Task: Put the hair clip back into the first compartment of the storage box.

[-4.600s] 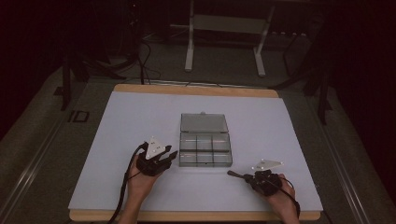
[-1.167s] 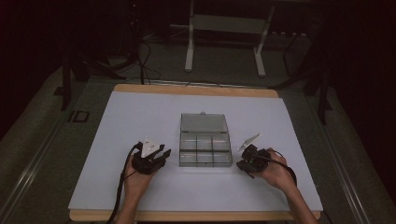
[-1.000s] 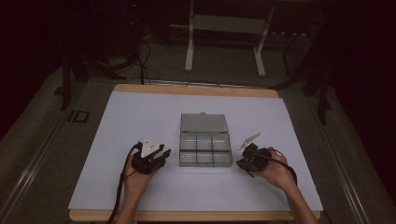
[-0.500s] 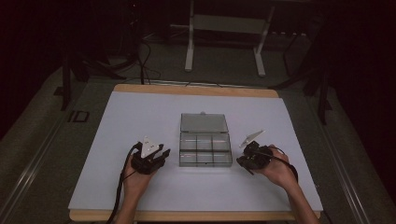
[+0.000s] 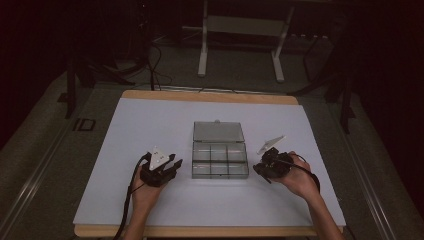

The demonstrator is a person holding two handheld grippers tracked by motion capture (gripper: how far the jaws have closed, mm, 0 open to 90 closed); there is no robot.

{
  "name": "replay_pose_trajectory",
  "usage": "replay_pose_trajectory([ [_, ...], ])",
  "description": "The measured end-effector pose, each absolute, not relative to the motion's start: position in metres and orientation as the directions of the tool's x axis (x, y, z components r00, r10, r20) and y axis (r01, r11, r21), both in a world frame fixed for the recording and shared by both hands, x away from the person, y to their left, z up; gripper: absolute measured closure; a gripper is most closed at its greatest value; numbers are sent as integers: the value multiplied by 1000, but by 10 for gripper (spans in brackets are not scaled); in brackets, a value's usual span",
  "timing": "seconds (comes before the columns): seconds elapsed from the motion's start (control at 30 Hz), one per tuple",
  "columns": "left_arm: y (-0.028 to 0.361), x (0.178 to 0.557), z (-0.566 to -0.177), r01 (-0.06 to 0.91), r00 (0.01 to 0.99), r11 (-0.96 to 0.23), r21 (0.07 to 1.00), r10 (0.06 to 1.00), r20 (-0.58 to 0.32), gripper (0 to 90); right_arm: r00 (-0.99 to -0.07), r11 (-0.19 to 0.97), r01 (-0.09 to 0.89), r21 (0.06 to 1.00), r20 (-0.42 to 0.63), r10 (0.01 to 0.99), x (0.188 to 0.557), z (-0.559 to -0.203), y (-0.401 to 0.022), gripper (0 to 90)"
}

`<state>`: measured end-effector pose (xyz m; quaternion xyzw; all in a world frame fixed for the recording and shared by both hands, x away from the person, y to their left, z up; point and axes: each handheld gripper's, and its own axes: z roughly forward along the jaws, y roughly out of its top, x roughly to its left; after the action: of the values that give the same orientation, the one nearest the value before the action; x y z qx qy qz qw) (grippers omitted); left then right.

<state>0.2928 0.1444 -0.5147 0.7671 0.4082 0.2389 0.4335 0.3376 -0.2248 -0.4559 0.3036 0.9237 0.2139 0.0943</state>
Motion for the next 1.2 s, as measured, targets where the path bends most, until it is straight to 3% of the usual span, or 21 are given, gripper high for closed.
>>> replay_pose_trajectory([
  [1.2, 145, 305, -536, 412, 553, -289, 864, 833, 16, 616, -801, 714, 499, 492, -53, 597, 344, -435, -213, 777],
])
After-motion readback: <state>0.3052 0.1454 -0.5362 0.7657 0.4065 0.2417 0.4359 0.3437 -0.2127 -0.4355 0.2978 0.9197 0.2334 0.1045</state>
